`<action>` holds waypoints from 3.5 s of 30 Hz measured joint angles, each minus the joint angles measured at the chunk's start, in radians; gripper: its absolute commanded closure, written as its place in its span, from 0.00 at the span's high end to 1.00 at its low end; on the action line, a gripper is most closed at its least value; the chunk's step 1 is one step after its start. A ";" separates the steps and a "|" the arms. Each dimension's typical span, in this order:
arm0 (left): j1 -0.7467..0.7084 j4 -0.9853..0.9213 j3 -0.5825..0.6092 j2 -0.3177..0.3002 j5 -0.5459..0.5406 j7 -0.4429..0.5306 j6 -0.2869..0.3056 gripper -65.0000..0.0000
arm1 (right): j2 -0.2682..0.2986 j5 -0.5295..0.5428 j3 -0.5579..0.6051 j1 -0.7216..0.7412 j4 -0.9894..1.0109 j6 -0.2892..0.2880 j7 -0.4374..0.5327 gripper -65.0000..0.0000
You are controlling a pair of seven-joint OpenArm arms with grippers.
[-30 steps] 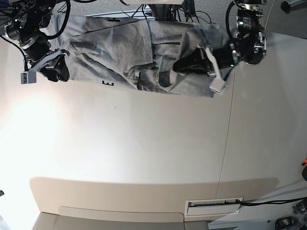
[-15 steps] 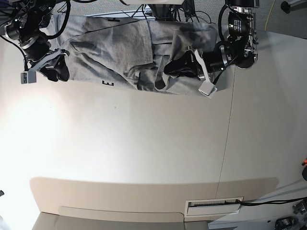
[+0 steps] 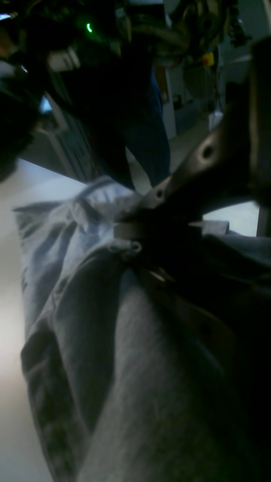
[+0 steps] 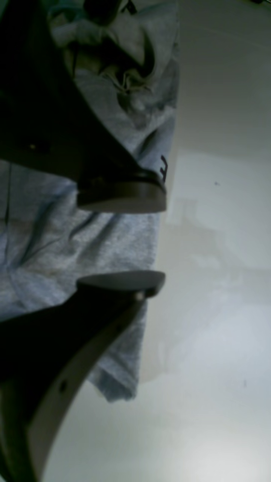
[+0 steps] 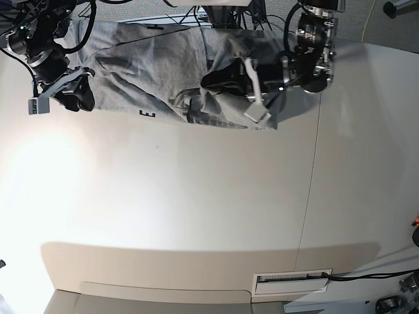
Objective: Fold the T-shirt properly
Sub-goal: 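Move the left gripper to the middle of the strip and grasp fabric, then pull the grasped fabric with the left gripper away from the strip edge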
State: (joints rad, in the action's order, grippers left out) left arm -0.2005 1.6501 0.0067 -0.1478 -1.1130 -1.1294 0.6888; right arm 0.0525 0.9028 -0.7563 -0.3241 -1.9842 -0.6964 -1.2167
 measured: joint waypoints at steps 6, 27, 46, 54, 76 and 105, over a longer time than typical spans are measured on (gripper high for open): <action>0.024 0.000 0.005 0.000 0.047 0.024 0.000 0.00 | 0.000 0.000 0.000 0.000 0.000 0.000 0.002 0.39; 0.036 0.000 -0.027 -0.005 -0.102 -0.038 0.002 0.62 | 0.000 0.000 0.000 0.000 0.000 0.000 0.002 0.39; -0.088 0.004 -0.233 -0.097 0.003 -0.150 0.005 0.00 | 0.000 0.000 0.000 0.000 0.000 0.000 0.002 0.39; -0.104 0.004 -0.230 -0.097 0.003 -0.165 0.005 0.00 | 0.000 0.000 0.000 0.000 0.000 0.000 0.002 0.39; -0.081 0.006 0.120 -0.056 0.226 -0.036 -0.026 0.00 | 0.000 0.000 0.000 0.000 0.000 0.000 0.013 0.39; -0.018 0.279 0.181 -0.052 0.702 0.159 -0.138 0.00 | 0.000 0.000 0.000 0.000 0.000 0.000 0.016 0.39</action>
State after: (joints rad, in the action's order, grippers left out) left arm -0.2180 1.9293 0.1875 -0.2001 -0.4107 -0.9703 0.5507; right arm 0.0521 0.9024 -0.7563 -0.3241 -1.9842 -0.6964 -1.2007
